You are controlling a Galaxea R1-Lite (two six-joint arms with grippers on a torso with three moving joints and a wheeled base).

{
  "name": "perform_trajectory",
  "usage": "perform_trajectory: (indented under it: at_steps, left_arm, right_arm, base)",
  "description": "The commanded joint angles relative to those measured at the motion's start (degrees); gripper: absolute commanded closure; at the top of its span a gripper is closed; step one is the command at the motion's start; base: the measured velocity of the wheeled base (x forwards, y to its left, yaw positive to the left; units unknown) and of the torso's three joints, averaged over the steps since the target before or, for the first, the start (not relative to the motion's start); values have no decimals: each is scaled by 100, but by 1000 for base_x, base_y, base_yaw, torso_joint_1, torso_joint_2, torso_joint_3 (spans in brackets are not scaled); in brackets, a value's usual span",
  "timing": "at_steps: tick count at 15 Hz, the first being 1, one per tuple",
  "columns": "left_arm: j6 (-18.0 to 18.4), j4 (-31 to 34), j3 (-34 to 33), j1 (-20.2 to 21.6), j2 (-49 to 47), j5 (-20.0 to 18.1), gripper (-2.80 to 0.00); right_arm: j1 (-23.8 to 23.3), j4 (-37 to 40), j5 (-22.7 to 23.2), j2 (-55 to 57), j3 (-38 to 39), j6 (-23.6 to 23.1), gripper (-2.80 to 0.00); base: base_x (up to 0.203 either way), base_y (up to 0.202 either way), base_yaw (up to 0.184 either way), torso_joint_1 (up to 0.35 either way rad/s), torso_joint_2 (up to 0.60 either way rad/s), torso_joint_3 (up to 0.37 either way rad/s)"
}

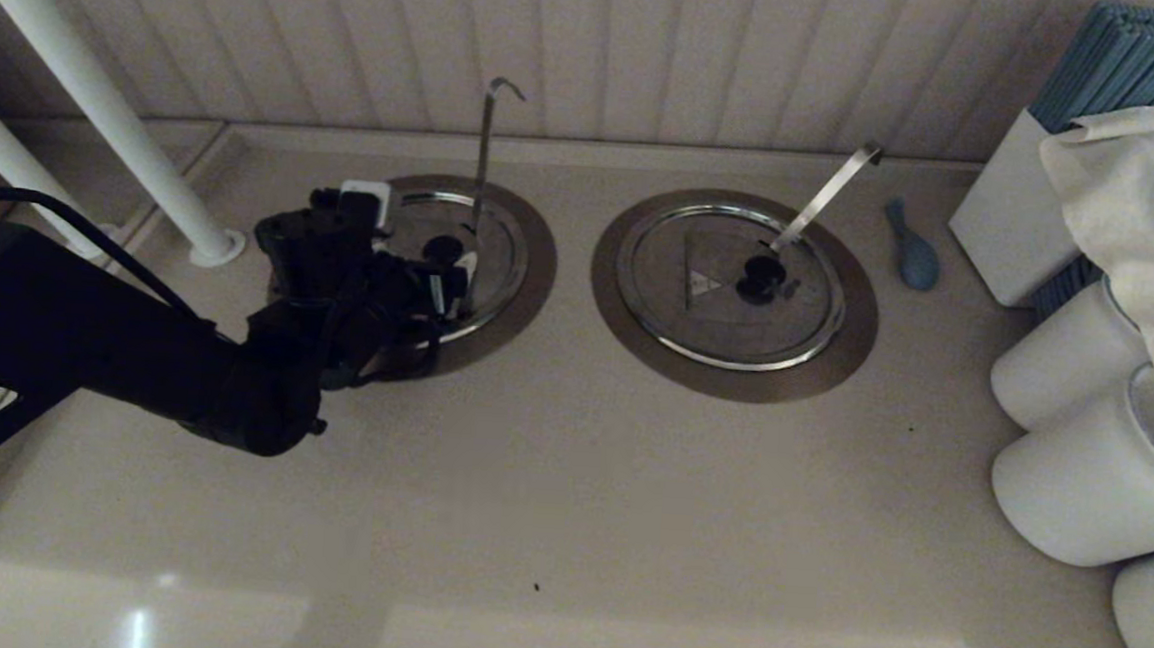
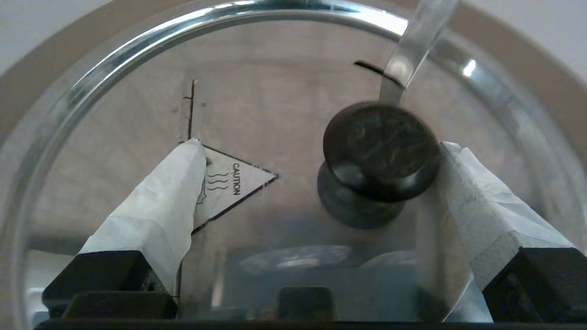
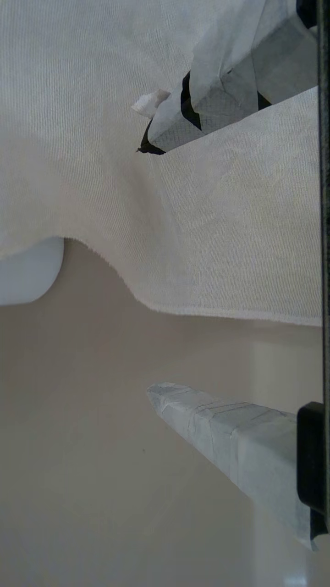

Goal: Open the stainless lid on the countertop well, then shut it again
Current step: Open the lid

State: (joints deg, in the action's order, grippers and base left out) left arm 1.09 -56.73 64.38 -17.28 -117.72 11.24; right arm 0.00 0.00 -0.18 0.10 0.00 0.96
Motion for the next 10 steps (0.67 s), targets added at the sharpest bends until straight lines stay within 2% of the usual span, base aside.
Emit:
perform_trajectory:
  at_steps: [1,10]
  left_arm:
    - [45,41,-4,54,4,23,-280]
    - [40,40,118,155,265,54,-280]
  right_arm:
    - [0,0,1,8,0,0,-280]
    - [0,0,1,8,0,0,-280]
  base:
    - [0,0,0,0,0,0]
    - [0,0,0,0,0,0]
